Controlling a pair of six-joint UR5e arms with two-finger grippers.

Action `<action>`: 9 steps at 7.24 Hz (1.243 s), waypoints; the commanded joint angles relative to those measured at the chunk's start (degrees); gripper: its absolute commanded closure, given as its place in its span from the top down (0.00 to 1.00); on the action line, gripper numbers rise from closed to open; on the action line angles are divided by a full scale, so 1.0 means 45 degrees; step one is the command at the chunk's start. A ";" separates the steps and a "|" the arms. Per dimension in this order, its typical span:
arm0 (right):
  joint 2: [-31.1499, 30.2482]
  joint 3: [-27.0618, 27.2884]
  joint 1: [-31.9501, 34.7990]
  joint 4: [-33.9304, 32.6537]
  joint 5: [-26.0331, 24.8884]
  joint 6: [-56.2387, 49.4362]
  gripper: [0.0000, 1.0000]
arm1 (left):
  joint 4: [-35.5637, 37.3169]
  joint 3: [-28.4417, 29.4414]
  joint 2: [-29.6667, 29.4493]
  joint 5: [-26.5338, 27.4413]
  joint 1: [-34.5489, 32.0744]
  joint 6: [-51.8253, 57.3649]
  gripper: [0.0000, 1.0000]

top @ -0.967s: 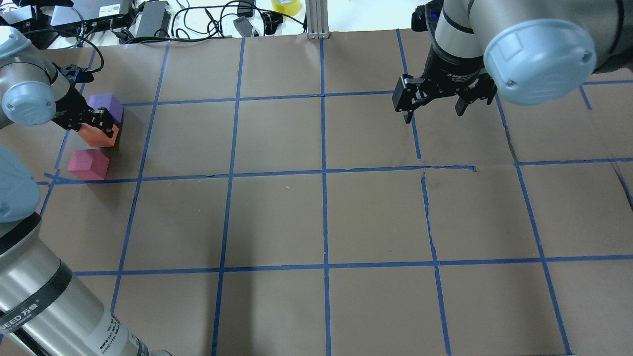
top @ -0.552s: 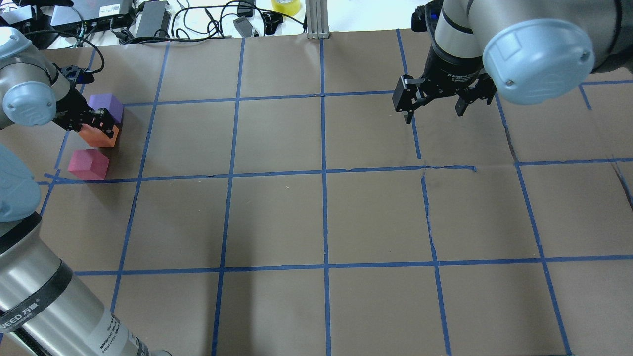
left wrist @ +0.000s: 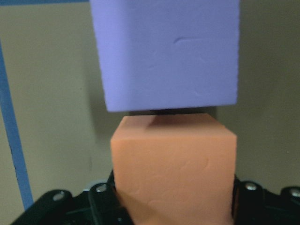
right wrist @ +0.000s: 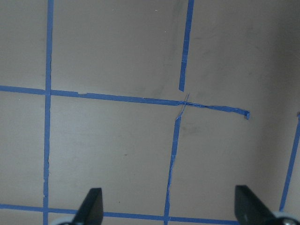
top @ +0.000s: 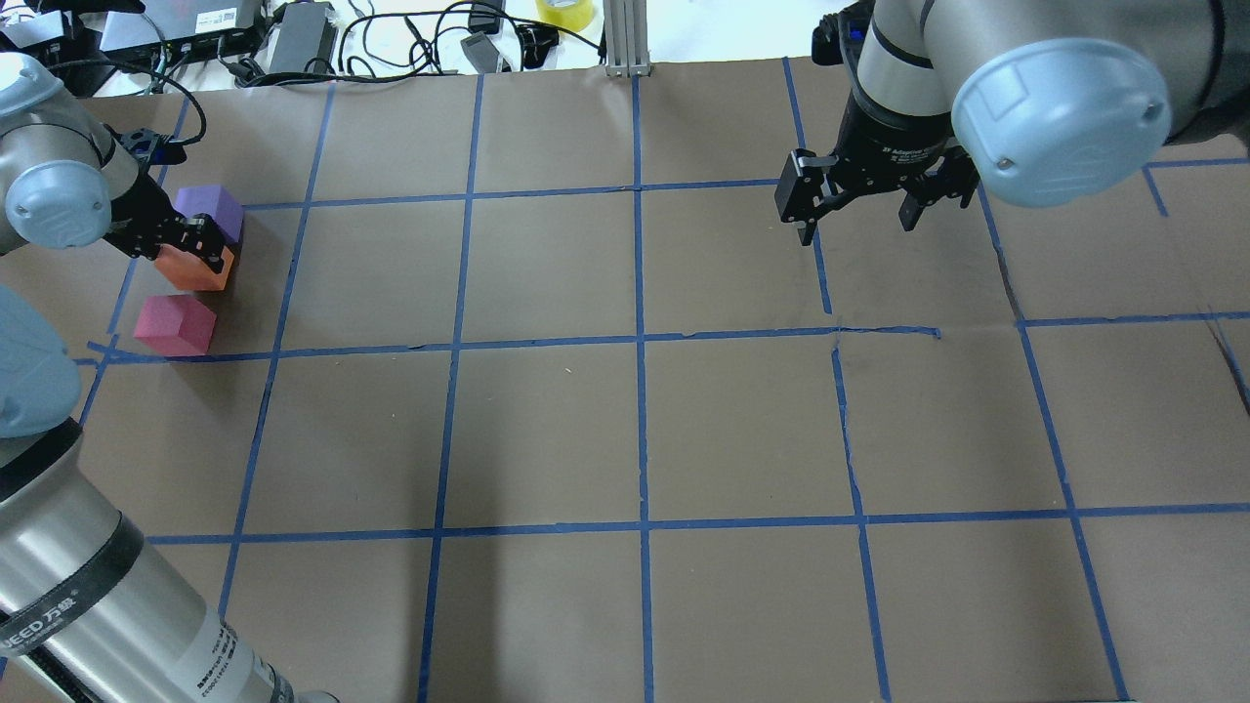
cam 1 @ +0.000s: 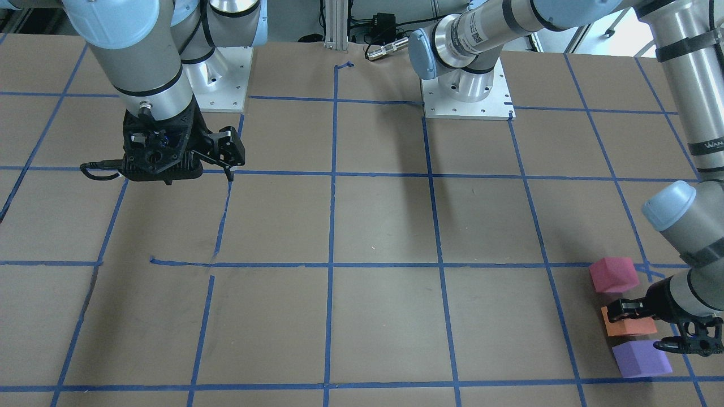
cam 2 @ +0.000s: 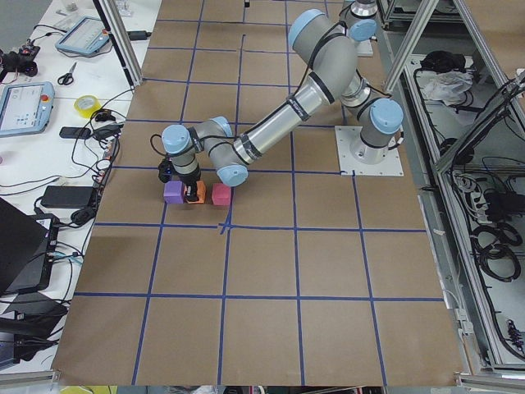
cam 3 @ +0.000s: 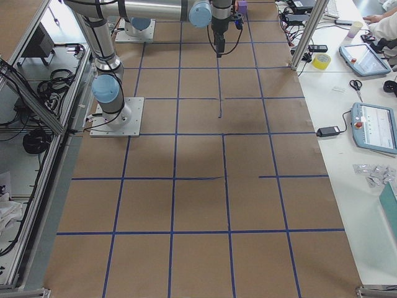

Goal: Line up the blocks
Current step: 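Lower the orange cube between the purple and pink cubes with the left gripper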

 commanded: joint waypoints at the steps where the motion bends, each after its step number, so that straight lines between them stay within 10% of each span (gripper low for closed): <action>1: 0.0004 0.0001 0.0000 -0.0003 -0.0007 -0.0001 1.00 | 0.0000 0.0002 -0.0009 -0.0046 0.0000 0.0244 0.00; 6: -0.0016 0.0001 0.0000 -0.0043 -0.0007 -0.0001 1.00 | 0.0351 -0.0037 -0.0185 -0.0046 0.0096 0.0264 0.00; 7: -0.0016 0.0001 0.0000 -0.0023 -0.0007 -0.0001 1.00 | 0.0332 -0.0038 -0.0224 -0.0027 0.0097 0.0283 0.71; 8: -0.0016 0.0001 0.0000 -0.0023 0.0013 -0.0001 1.00 | 0.0313 -0.0076 -0.0244 -0.0046 0.0117 0.0264 1.00; 9: -0.0016 0.0001 0.0000 -0.0023 0.0013 -0.0001 1.00 | 0.0332 -0.0135 -0.0225 -0.0046 0.0136 0.0264 1.00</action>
